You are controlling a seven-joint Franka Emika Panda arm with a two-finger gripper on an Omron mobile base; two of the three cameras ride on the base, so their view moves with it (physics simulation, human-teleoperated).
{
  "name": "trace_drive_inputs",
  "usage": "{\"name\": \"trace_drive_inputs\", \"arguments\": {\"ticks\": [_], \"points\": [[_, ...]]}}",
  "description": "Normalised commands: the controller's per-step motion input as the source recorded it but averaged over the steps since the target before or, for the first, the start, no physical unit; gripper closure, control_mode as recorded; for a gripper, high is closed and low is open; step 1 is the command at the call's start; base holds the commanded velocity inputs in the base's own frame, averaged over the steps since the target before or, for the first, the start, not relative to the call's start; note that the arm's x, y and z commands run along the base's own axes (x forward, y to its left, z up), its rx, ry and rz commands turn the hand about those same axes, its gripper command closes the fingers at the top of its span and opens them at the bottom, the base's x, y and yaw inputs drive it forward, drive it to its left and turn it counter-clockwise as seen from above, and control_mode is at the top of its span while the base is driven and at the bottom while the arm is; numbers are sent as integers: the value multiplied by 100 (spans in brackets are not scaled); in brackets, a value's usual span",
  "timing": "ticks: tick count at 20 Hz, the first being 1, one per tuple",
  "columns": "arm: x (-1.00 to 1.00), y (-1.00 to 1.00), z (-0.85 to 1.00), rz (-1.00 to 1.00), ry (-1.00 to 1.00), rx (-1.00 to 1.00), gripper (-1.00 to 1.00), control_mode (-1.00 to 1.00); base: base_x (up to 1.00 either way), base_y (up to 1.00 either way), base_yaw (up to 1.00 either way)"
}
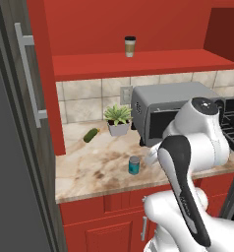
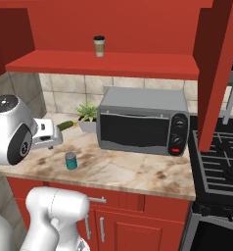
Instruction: Pick the boxed food and canned food from the counter and place them in the cabinets closest to them.
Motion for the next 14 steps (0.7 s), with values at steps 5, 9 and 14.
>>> {"name": "trace_drive_inputs", "arguments": {"ticks": [5,9,14], "points": [[47,0,-22,0,4,-1,-100,-100,0,0,0],[46,2,-21,0,3,-2,-100,-100,0,0,0],[35,1,-18,0,1,-3,-100,-100,0,0,0]]}}
